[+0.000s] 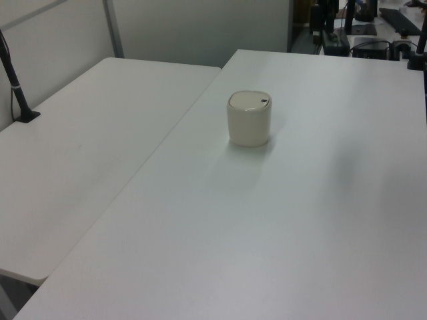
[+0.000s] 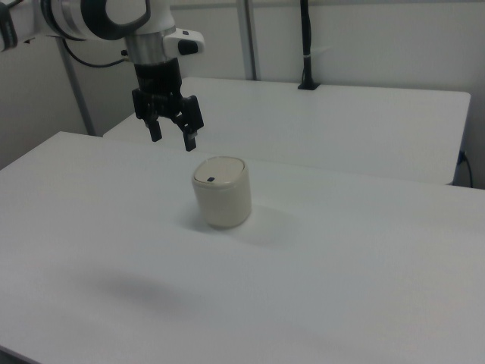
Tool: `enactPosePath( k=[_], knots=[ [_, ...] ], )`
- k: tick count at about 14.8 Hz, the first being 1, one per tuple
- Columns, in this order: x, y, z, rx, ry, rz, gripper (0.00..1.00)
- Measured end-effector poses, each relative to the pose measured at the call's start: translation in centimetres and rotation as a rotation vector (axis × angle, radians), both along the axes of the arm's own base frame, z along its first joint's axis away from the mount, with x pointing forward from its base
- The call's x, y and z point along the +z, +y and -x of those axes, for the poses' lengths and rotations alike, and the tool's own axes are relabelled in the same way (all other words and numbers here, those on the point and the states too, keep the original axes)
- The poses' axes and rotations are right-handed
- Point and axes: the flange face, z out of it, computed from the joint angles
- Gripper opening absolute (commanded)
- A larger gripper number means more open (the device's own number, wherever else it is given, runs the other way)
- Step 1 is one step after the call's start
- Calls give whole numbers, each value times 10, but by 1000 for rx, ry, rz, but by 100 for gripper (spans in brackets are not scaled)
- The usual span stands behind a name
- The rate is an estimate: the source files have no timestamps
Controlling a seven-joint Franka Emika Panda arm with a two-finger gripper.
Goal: Open the trash bin
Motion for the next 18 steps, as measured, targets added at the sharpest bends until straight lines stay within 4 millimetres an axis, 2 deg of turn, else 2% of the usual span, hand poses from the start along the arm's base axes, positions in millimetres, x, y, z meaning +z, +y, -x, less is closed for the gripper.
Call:
enactPosePath(
  k=[18],
  knots=[
    [-2,-1,-2,0,-8,1,100]
  ],
)
